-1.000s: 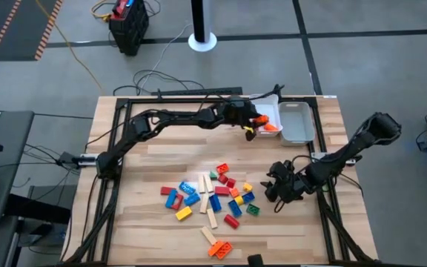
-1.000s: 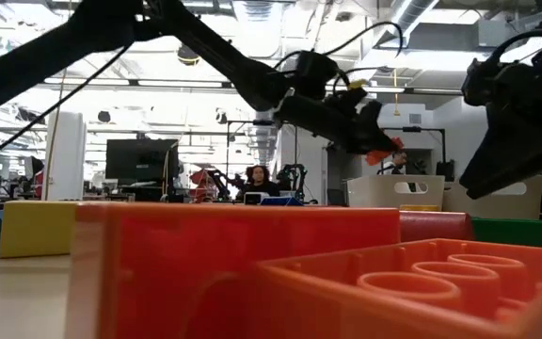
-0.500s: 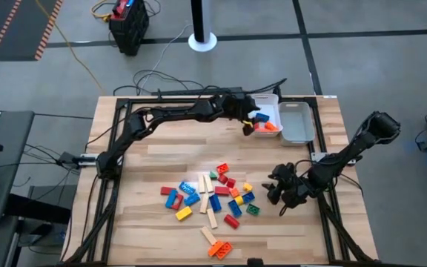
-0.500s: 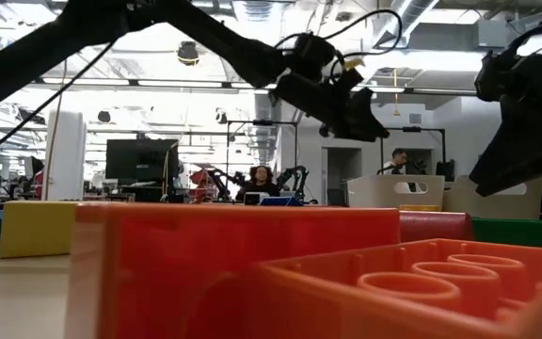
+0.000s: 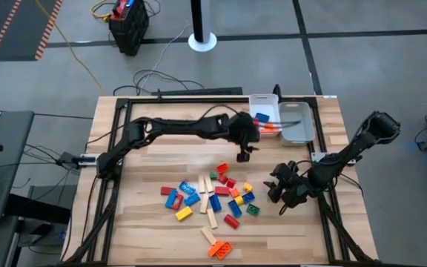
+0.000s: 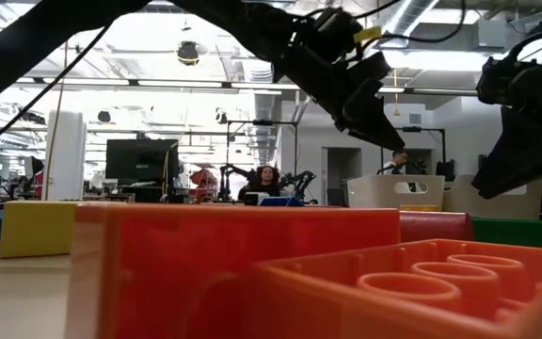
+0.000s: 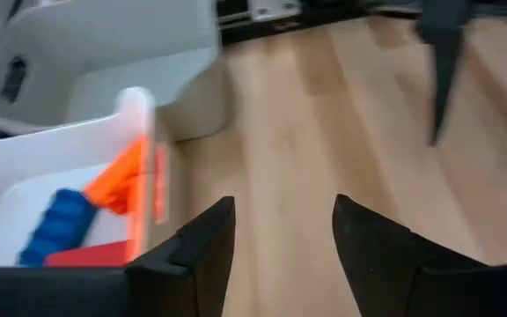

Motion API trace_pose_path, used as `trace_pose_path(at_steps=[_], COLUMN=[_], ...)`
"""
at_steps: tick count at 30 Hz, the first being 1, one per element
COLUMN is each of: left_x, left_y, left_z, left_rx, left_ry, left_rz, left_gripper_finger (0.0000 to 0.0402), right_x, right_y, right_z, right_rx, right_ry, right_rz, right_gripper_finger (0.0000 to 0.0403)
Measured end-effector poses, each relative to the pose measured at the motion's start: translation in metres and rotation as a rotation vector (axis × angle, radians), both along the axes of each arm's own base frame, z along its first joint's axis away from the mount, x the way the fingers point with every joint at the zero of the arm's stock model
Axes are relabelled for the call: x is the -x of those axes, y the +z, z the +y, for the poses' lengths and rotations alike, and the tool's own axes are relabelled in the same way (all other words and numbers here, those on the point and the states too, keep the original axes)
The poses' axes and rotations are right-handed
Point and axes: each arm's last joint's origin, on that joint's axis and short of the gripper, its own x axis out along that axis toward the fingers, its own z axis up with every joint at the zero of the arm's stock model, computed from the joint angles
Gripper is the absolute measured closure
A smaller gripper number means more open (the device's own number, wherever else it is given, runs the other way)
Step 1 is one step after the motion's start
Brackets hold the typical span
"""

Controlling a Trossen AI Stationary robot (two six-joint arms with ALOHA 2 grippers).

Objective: Sort blocks by size
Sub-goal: Put the large red triangular wooden block into the white bin

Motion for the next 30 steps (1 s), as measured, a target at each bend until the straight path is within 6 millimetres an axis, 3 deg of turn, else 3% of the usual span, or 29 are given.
trace_pose_path(at_steps=[6,10,18,24,30], left_x=[0.003,0.022,0.106,0.168,0.214], left_y=[-0.001,0.001,-0.005,-0.015,-0.028], left_z=[-0.025,-0.042,-0.080,-0.108,-0.121], left_rx=[-0.031,-0.055,-0.028,-0.041,0.046], left_ry=[-0.022,-0.016,0.051,0.185,0.366], left_rz=[0.055,-0.036,-0.187,-0.093,0.042], left_gripper_finger=[0.0236,0.0251,0.0271,0.0272,0.0267], right_x=[0.009,0.013,0.010,-0.007,-0.025], right_y=[0.003,0.008,0.012,0.016,0.024], right_z=[0.002,-0.001,-0.010,-0.025,-0.038], right_rx=[0.002,0.007,0.081,0.133,0.212], right_ry=[0.035,0.032,0.014,0.022,0.100], right_rz=[0.030,0.019,0.010,-0.008,-0.048], right_gripper_finger=[0.0144,0.0144,0.0144,0.0144,0.0144])
